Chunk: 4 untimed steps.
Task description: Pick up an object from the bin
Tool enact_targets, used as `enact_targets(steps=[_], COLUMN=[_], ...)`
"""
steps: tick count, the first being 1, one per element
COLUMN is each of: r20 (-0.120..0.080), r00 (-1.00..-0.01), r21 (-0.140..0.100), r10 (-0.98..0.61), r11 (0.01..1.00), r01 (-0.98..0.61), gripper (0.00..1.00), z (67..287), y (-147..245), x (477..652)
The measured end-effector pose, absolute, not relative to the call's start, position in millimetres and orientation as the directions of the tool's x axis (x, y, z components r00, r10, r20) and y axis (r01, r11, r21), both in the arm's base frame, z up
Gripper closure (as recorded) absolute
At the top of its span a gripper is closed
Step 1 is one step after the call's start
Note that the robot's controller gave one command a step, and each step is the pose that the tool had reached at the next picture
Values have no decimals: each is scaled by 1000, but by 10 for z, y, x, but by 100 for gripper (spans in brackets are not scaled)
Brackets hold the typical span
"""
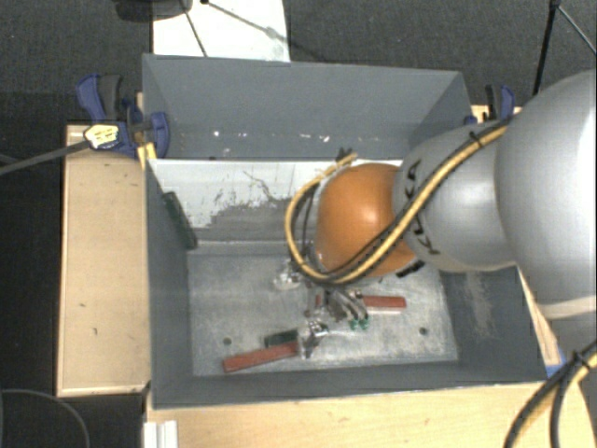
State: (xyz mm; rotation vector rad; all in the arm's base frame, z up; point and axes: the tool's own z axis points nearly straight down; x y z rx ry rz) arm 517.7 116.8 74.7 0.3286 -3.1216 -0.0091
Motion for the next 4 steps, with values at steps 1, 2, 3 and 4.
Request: enact_targets(steps=[1, 2, 3, 4], r20=[2, 1, -18, -18], r00=[-911, -911, -845, -846], r21=[-6, -4, -1, -1], r10=[-412, -411, -534, -533], r11=[911, 911, 846, 846], r01=[-412, -411, -534, -533], gripper=[0, 0, 100, 100], z=[753, 750, 753, 753], y=[1614, 1742, 1244, 1244], x=[5365, 5439, 5276, 5276])
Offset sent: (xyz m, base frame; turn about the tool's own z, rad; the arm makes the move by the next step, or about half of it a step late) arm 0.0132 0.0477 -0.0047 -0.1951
